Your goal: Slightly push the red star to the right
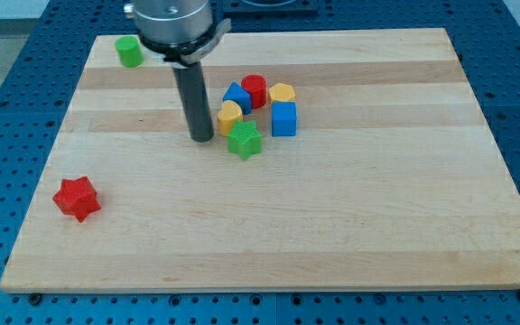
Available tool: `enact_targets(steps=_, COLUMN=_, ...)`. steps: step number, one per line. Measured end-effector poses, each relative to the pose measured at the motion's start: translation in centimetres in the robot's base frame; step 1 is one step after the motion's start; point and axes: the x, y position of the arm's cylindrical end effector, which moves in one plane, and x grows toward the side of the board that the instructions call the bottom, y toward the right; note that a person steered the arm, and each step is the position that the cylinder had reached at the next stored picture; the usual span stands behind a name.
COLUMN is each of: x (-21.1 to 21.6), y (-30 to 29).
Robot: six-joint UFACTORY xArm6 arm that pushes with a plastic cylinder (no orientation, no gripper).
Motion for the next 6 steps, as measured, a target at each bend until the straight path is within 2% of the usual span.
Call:
enact_targets(steps=3, x=-1.3, y=3.0)
enact_targets(steps=4, x=-1.3, y=-0.9)
enact_targets(steps=5, x=-0.9, y=-9.7)
enact_targets(steps=6, x=3.1, y=-12.4)
